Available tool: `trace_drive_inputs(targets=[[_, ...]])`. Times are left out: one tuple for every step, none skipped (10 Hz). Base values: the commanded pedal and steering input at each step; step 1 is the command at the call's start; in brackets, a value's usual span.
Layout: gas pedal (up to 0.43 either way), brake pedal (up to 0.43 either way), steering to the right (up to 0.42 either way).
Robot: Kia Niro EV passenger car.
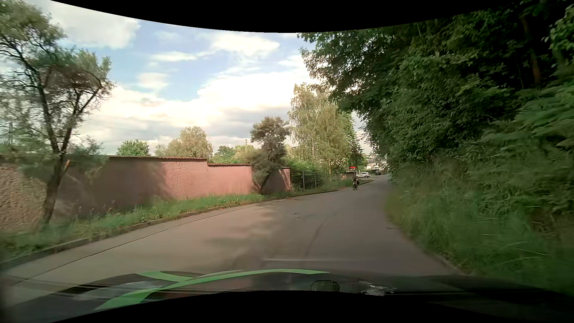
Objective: Follow the waypoints while adhering to traffic rules and regulations
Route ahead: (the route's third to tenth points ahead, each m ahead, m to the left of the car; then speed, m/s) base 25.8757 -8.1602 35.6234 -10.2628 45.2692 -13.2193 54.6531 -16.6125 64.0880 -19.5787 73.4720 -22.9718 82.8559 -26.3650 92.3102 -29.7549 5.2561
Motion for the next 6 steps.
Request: trace_drive_inputs(targets=[[0.11, 0.0, 0.045], [0.11, 0.0, 0.049], [0.118, 0.0, 0.051], [0.118, 0.0, 0.054], [0.118, 0.0, 0.058], [0.118, 0.0, 0.063]])
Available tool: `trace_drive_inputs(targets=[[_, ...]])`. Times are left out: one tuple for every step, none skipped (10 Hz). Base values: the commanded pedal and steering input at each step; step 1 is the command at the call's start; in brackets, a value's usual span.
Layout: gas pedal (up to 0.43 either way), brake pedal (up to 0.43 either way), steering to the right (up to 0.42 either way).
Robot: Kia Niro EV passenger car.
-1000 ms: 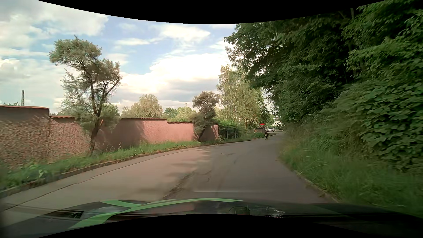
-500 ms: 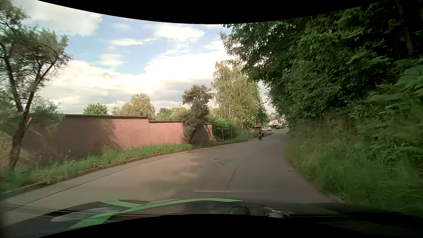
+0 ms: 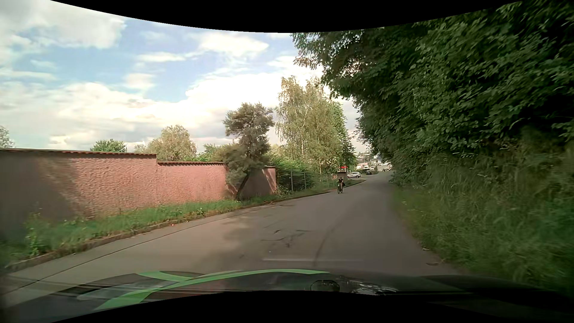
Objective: Follow the waypoints while adhering to traffic rules and regulations
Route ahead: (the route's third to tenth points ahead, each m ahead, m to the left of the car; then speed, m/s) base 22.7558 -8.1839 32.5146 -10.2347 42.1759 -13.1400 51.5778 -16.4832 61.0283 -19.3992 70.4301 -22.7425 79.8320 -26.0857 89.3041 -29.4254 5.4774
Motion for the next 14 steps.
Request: trace_drive_inputs(targets=[[0.118, 0.0, 0.07], [0.118, 0.0, 0.076], [0.11, 0.0, 0.079], [0.11, 0.0, 0.083], [0.11, 0.0, 0.088], [0.11, 0.0, 0.097], [0.098, 0.0, 0.11], [0.087, 0.0, 0.12], [0.079, 0.0, 0.128], [0.079, 0.0, 0.13], [0.079, 0.0, 0.13], [0.079, 0.0, 0.127], [0.087, 0.0, 0.122], [0.087, 0.0, 0.115]])
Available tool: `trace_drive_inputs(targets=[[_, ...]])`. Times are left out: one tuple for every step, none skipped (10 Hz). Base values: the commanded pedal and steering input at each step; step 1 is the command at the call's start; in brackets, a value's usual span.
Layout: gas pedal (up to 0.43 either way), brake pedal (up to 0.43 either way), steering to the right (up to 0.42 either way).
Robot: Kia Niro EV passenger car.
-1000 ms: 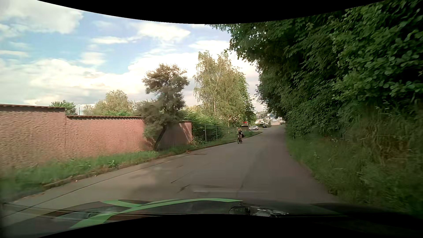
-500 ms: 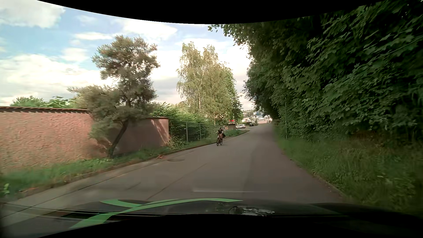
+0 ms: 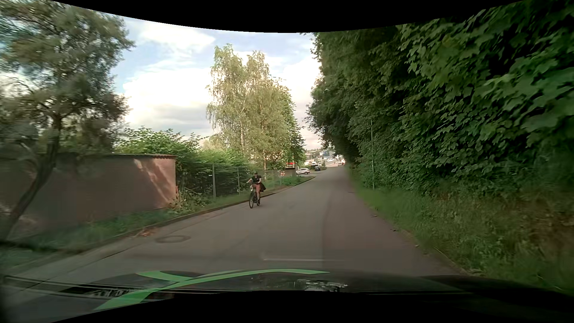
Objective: Follow the waypoints while adhering to traffic rules and regulations
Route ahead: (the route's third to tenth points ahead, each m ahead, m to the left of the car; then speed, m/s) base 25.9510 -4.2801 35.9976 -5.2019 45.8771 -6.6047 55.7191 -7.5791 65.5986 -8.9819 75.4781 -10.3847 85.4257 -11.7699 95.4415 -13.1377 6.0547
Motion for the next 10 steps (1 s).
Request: trace_drive_inputs(targets=[[0.087, 0.0, 0.108], [0.098, 0.0, 0.097], [0.098, 0.0, 0.085], [0.098, 0.0, 0.067], [0.098, 0.0, 0.051], [0.11, 0.0, 0.037], [0.11, 0.0, 0.031], [0.11, 0.0, 0.028], [0.11, 0.0, 0.027], [0.11, 0.0, 0.027]])
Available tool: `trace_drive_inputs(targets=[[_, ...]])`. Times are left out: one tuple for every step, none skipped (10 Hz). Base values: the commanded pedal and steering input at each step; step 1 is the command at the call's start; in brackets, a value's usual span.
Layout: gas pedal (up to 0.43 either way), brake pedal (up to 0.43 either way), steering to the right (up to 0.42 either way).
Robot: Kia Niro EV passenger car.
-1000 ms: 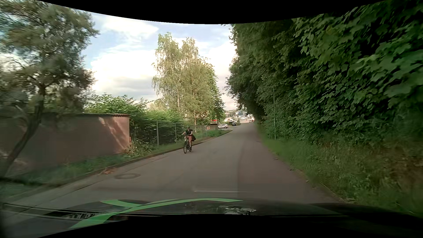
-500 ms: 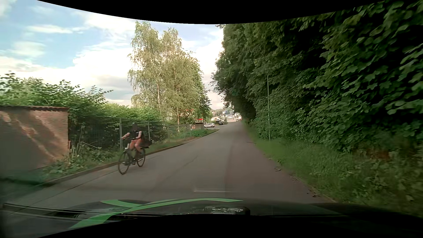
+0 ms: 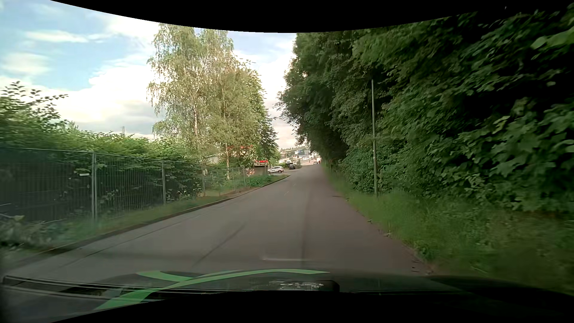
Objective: Follow the waypoints while adhering to traffic rules and regulations
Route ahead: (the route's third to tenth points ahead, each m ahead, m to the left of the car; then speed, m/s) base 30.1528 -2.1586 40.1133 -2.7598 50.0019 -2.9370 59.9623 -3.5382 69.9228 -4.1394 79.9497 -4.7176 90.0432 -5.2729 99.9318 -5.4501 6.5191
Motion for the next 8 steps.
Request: trace_drive_inputs(targets=[[0.11, 0.0, 0.023], [0.11, 0.0, 0.018], [0.11, 0.0, 0.015], [0.11, 0.0, 0.015], [0.11, 0.0, 0.015], [0.11, 0.0, 0.014], [0.11, 0.0, 0.012], [0.11, 0.0, 0.011]])
